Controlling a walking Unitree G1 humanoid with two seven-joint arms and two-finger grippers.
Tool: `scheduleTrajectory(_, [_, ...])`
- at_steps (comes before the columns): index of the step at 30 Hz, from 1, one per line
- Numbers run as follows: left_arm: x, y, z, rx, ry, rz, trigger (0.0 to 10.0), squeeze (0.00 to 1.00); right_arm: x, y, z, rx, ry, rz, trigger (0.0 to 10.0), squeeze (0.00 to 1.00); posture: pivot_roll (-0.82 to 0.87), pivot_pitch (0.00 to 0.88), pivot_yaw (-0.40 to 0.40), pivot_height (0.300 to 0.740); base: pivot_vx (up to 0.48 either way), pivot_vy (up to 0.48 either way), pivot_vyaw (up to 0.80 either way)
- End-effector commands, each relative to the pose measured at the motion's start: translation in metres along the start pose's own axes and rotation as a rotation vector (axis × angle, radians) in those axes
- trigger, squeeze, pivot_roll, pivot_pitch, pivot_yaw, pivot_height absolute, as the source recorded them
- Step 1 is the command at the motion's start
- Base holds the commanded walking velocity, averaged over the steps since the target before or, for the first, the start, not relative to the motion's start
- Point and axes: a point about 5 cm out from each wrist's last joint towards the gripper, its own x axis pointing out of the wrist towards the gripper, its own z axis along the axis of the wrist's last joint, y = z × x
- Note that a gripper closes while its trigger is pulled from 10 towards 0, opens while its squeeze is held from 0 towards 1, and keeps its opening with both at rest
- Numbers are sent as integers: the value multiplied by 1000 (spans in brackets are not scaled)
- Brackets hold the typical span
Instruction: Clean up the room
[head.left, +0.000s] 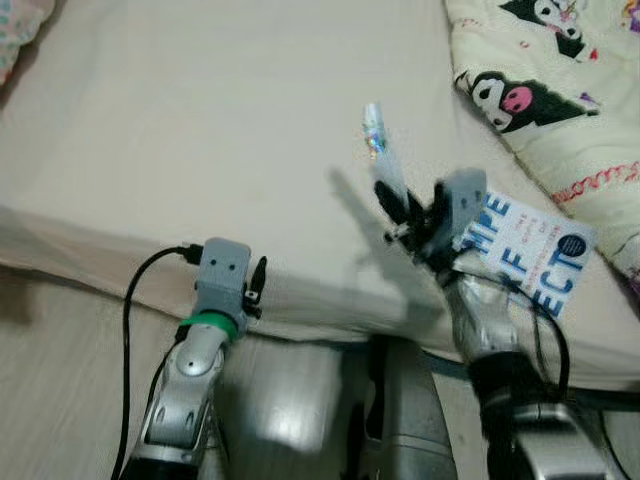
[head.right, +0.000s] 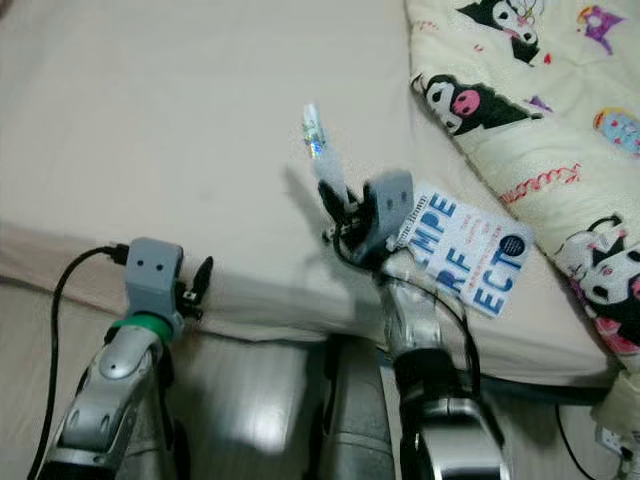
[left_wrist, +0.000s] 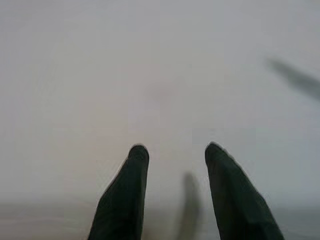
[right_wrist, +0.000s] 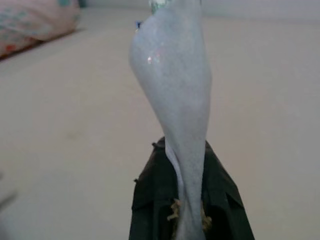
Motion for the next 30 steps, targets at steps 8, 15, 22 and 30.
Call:
scheduleTrajectory(8, [12, -6, 17, 16, -88, 3, 10000, 0, -19, -31, -12, 42, 32, -251, 10000, 0, 22, 7, -62, 516, 0, 0, 0])
scheduleTrajectory(15, [21, -20, 22, -12, -101, -24, 10000, 0, -17, -30, -1, 7, 40, -254, 10000, 0, 21, 0, -68, 541, 0, 0, 0])
scheduleTrajectory(22, [29, -31, 28, -7, -127, -46, 10000, 0, -18, -28, -7, 5, 66, -256, 10000, 0, 21, 0, -74, 576, 0, 0, 0])
scheduleTrajectory(30, [34, -41, 28, -14, -128, -78, 10000, 0, -19, -27, -8, 7, 79, -254, 10000, 0, 13, 0, -71, 606, 0, 0, 0])
